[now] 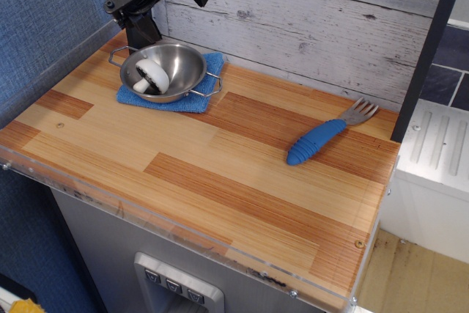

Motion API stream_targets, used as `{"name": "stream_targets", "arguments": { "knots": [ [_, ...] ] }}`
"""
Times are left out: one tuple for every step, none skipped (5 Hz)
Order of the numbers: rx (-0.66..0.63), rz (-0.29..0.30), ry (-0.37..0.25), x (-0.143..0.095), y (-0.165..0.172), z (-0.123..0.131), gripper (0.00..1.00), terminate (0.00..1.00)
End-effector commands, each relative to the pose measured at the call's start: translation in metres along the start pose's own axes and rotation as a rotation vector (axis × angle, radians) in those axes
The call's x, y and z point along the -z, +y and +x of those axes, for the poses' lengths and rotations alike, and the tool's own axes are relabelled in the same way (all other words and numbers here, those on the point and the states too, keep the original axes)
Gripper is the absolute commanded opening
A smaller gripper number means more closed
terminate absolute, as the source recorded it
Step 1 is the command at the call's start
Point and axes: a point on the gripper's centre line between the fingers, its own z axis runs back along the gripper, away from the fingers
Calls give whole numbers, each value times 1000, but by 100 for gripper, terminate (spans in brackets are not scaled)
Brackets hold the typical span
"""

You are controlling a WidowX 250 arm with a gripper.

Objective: Move the blue fork to the right of the wok.

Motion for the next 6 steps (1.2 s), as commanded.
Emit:
{"name": "stream_targets", "arguments": {
  "knots": [
    [0, 0, 0, 0, 0, 0, 100, 0],
    [148, 0, 36, 0, -13, -2, 100, 0],
    [344, -23, 113, 11, -28, -11, 100, 0],
    [586, -51, 190, 17, -37, -34, 100, 0],
    [847, -24, 285, 22, -42, -60, 100, 0],
    [1024, -17, 317, 18, -46, -85, 100, 0]
  ]
}}
